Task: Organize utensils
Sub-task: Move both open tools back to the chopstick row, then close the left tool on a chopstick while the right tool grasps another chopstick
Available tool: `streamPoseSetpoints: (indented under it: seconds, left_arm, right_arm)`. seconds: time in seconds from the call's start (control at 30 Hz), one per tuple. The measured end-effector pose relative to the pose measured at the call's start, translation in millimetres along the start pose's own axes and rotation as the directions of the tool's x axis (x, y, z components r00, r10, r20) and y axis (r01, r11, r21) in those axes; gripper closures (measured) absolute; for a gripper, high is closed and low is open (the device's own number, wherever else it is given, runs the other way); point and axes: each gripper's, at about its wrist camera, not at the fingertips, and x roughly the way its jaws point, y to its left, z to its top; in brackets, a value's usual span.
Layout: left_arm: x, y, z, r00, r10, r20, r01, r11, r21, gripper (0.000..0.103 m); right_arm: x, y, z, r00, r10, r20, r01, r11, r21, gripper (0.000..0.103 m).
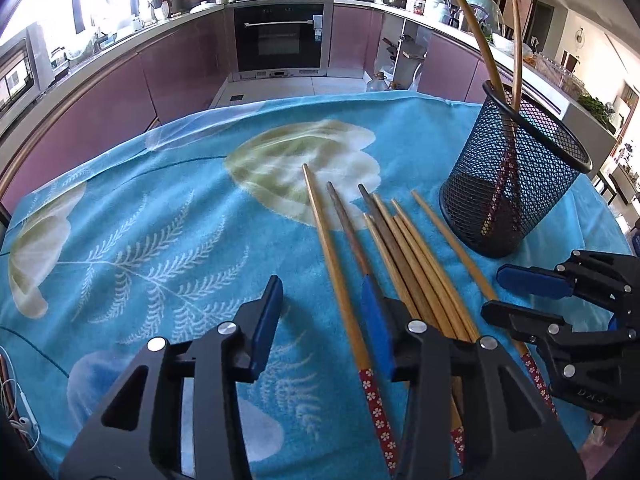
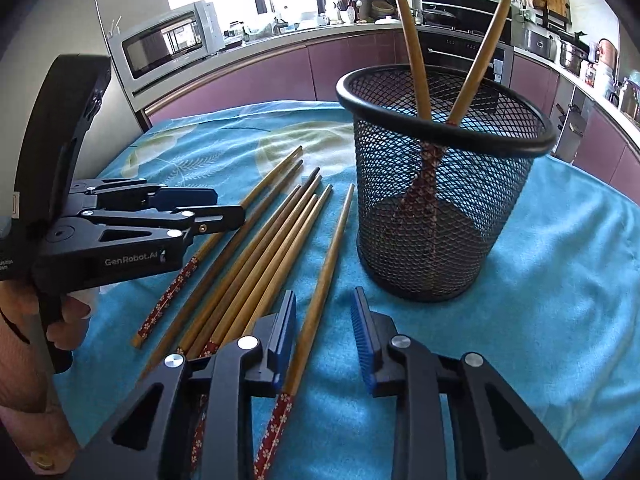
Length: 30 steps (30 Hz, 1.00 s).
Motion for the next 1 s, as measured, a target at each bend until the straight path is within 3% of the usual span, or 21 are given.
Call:
streamPoseSetpoints:
  seconds: [0.23, 0.33, 0.53, 1.0]
  left_arm:
    - [13.1, -1.5, 12.4, 1.000, 0.004, -0.009, -0.004, 1.000, 0.001, 0.069]
    - [16.8, -3.4, 16.6, 1.000, 0.014, -0.006, -0.014, 1.000, -0.003, 0.072]
    - [19.0, -1.1, 16.2, 1.000, 0.002, -0.001, -0.002, 0.998, -0.055, 0.092]
    - [-7.4, 3.2, -3.6, 0.998, -0.045, 0.035, 0.049, 0.993, -0.108, 0.095]
  right_arm:
    - [6.4, 1.9, 4.4, 1.000, -0.009, -0.006, 0.009, 1.000, -0.001, 0.079]
    - [7.2, 0.0, 5.5, 1.000, -0.011, -0.006, 0.011, 1.000, 0.014, 0.088]
    - [4.9, -7.7, 3.2, 0.999, 0.037, -0.002, -0.036, 0.998, 0.059, 0.097]
    - [-20.6, -12.2, 0.1, 0.993, 0.108, 0.043, -0.110, 0.992, 0.057, 0.097]
